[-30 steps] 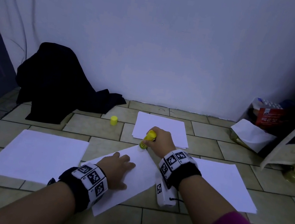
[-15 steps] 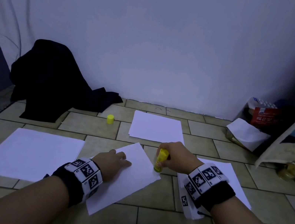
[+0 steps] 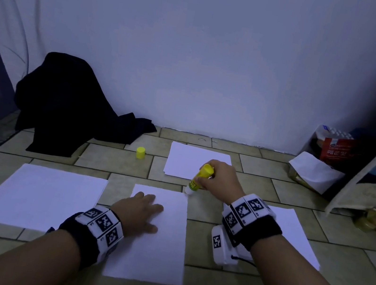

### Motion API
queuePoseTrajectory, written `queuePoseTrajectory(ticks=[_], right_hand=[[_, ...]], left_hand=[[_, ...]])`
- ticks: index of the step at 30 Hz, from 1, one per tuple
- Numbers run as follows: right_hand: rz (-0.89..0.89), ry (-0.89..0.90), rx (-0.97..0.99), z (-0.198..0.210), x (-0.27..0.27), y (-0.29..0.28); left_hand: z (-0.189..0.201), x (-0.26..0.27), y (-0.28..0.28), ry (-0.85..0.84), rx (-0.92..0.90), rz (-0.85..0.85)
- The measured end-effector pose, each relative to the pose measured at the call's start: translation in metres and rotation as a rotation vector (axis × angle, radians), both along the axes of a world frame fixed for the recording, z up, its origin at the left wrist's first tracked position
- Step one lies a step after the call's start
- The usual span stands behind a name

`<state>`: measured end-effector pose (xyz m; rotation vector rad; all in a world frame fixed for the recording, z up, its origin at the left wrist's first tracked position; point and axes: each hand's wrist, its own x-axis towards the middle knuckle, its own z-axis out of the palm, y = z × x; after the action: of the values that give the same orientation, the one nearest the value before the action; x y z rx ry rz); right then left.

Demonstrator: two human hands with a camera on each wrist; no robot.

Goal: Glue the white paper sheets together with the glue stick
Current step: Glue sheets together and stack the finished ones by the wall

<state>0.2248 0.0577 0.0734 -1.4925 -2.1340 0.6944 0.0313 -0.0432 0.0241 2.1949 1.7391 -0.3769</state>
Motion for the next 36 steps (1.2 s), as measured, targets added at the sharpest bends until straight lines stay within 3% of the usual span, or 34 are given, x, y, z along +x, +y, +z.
queuePoseTrajectory(ticks=[4, 18, 36], right_hand=[[0.010, -0.038, -0.029, -0.002, -0.019, 0.003], [0.105, -0.111, -0.069, -0.019, -0.084, -0.003], [0.188, -0.426, -0.127, 0.003, 0.020, -0.038]], left_hand=[[0.003, -0.005, 0.001, 0.046, -0.012, 0.054], [-0.008, -0.006, -0.004, -0.027, 0.046, 0.109], [0.001, -0.020, 0.015, 0.027, -0.025, 0.024]])
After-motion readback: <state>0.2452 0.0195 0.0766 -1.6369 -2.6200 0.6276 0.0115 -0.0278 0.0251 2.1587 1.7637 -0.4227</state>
